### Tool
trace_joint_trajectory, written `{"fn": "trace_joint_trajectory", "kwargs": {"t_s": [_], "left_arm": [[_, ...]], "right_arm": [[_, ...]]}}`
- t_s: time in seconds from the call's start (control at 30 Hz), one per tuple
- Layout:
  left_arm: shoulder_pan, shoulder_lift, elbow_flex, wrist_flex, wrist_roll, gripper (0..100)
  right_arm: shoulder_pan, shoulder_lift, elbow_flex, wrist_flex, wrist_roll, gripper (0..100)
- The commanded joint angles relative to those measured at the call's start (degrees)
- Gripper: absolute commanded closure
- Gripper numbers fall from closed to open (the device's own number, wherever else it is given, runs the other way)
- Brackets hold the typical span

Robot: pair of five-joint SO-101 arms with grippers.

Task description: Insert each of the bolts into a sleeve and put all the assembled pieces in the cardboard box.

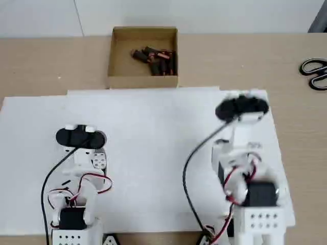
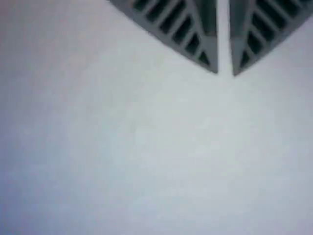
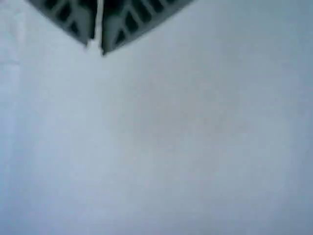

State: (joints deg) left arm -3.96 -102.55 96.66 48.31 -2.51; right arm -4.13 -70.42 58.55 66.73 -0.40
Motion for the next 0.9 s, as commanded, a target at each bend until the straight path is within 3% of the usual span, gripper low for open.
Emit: {"fn": "trace_joint_trajectory", "kwargs": {"t_s": [0.0,0.33,0.87], "left_arm": [[-0.09,0.09,-0.31,0.44,-0.26,100],[-0.09,0.09,-0.31,0.44,-0.26,100],[-0.09,0.09,-0.31,0.44,-0.26,100]], "right_arm": [[0.57,-10.59,12.31,-5.67,-0.53,99.6],[1.01,-34.15,28.92,-6.37,-0.44,99.6],[6.37,-33.54,35.52,-6.64,-0.97,99.5]]}}
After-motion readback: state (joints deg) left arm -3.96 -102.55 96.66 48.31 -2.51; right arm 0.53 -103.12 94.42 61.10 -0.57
